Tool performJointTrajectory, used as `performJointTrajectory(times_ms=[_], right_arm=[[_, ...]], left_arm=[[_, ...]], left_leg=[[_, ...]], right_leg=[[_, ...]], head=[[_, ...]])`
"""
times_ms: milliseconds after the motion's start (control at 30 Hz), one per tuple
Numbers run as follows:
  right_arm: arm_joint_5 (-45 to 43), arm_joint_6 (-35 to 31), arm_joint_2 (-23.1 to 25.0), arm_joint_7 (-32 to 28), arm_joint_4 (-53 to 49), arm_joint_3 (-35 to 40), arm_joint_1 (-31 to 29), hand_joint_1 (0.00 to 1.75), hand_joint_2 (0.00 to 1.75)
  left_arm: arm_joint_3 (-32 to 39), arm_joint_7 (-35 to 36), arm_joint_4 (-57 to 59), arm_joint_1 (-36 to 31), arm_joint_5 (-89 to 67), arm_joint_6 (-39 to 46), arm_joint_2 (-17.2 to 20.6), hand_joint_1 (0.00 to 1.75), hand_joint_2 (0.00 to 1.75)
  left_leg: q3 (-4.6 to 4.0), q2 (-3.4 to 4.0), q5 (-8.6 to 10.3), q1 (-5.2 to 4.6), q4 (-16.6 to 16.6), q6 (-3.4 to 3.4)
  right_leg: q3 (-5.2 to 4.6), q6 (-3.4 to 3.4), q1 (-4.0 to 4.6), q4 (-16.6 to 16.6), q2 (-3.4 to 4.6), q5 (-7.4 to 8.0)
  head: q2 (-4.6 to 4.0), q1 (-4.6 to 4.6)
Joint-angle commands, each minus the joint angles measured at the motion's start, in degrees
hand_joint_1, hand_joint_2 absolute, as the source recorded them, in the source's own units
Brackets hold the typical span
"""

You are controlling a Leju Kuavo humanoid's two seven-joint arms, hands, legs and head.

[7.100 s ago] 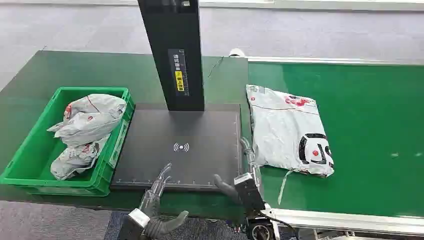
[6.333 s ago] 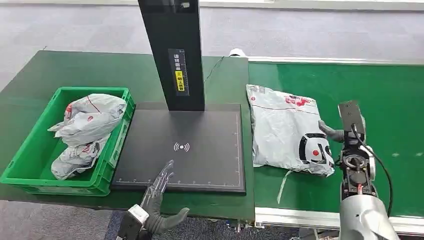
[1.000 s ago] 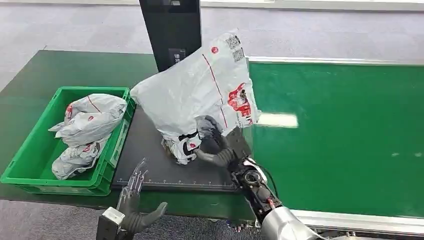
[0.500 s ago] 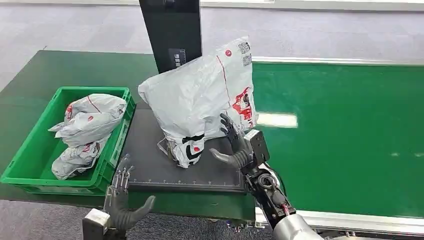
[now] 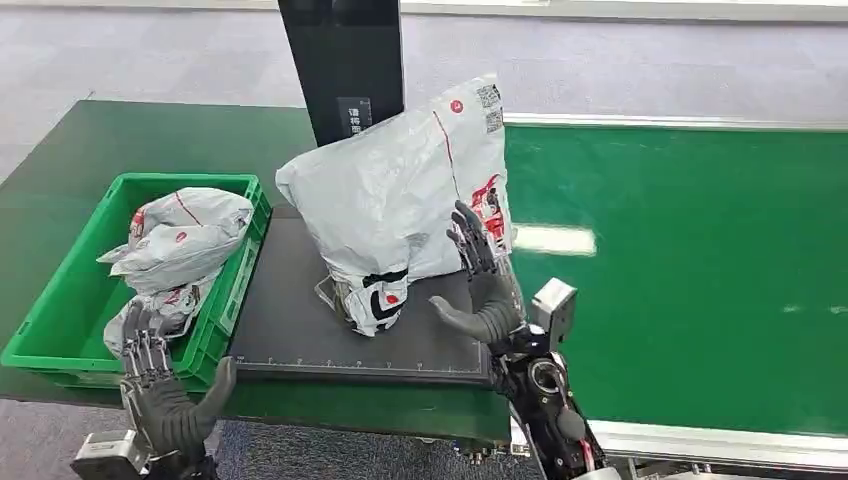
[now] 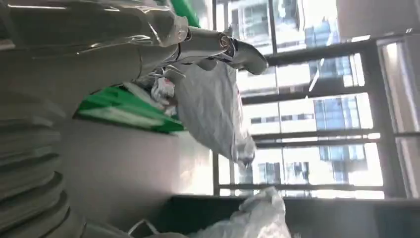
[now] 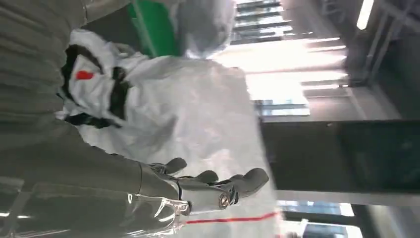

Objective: Moved the parcel from conveyor to table for the left to box.

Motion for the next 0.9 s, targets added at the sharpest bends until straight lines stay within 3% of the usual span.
performJointTrajectory(times_ms=[33, 100, 300, 433, 700, 900], right_arm=[[7.0, -4.9, -0.2, -0.4, -31.7, -2.3, 12.0, 0.0, 1.75], [8.3, -9.0, 0.4, -0.4, -37.9, -0.9, 15.6, 0.0, 1.75], [8.7, -12.7, 0.6, -0.4, -37.5, -1.3, 17.8, 0.0, 1.75], [6.9, -11.1, 1.1, -0.4, -36.0, -3.8, 18.6, 0.0, 1.75], [6.7, -8.8, 2.2, -0.4, -33.9, -7.0, 19.9, 0.0, 1.75], [7.0, -7.9, 2.3, -0.4, -33.7, -7.6, 20.5, 0.0, 1.75]], left_arm=[[-4.4, 0.3, -0.9, 0.8, -3.8, 5.5, 1.4, 0.0, 1.75], [-6.6, 0.9, -0.4, 0.6, -7.8, 7.1, 1.3, 0.0, 1.75], [-12.2, 4.5, 3.0, -4.1, -17.1, 10.3, 2.1, 0.0, 1.75], [-13.7, 6.1, 5.4, -8.0, -18.9, 11.7, 3.2, 0.0, 1.75], [-17.6, 12.6, 14.9, -22.1, -28.2, 11.1, 3.6, 0.0, 1.75], [-19.1, 14.7, 17.9, -25.9, -30.9, 10.5, 4.3, 0.0, 1.75]], left_leg=[[-0.08, -0.15, -0.03, -0.03, 0.0, 0.02], [-0.09, -0.19, -0.04, -0.03, 0.0, 0.02], [-0.01, -0.19, 0.0, -0.04, 0.0, 0.01], [0.05, -0.24, 0.04, -0.02, -0.1, -0.01], [0.11, -0.3, 0.1, -0.03, -0.1, 0.01], [0.16, -0.16, 0.05, -0.02, -0.1, 0.01]], right_leg=[[-0.02, -0.01, -0.02, 0.0, -0.21, -0.08], [0.0, -0.02, -0.01, 0.0, -0.29, -0.1], [0.06, -0.03, -0.02, -0.1, -0.29, -0.06], [0.14, -0.03, -0.01, -0.1, -0.31, -0.04], [0.19, -0.03, -0.02, -0.1, -0.39, 0.0], [0.23, -0.02, 0.0, -0.1, -0.27, 0.0]], head=[[0.0, -0.02], [0.0, 0.0], [0.0, -0.02], [0.0, -0.02], [0.0, -0.02], [0.0, 0.0]])
